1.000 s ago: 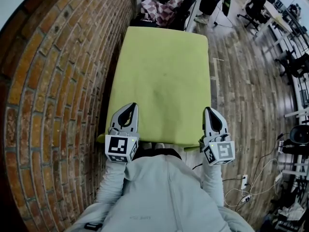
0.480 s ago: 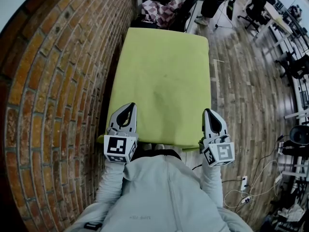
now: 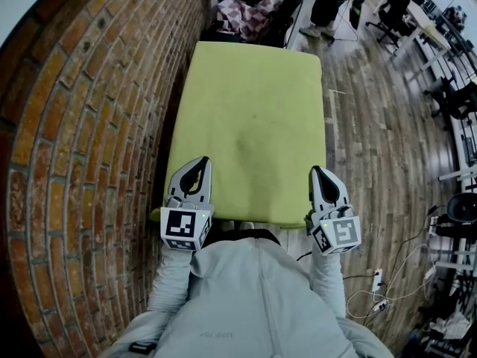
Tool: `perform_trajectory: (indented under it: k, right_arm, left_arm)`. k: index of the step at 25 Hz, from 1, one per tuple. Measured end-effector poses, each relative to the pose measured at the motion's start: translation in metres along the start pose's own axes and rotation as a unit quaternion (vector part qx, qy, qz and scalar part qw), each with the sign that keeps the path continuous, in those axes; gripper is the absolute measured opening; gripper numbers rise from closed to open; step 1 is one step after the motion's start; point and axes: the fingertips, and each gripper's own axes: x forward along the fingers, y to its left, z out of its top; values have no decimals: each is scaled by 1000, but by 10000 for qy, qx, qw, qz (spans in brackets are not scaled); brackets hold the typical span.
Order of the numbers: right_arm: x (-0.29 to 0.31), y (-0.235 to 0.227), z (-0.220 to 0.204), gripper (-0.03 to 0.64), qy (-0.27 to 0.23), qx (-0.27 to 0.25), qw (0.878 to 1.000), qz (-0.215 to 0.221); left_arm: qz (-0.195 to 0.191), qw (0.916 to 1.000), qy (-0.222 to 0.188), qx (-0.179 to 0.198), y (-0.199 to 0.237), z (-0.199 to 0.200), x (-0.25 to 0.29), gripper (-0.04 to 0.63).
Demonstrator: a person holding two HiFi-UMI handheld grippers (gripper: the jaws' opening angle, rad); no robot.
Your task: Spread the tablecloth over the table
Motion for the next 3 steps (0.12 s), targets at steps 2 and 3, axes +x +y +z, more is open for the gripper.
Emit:
perform_trajectory:
  k: [2,3]
  right_arm:
    - [2,1,0,21,-1,0,10000,1]
    - [3,1,0,21,-1,-1,10000,0]
  left_arm:
    - [-3,10000,-15,-15,1,1,1,25]
    - [-4,10000,-24,-22,1,2,1,25]
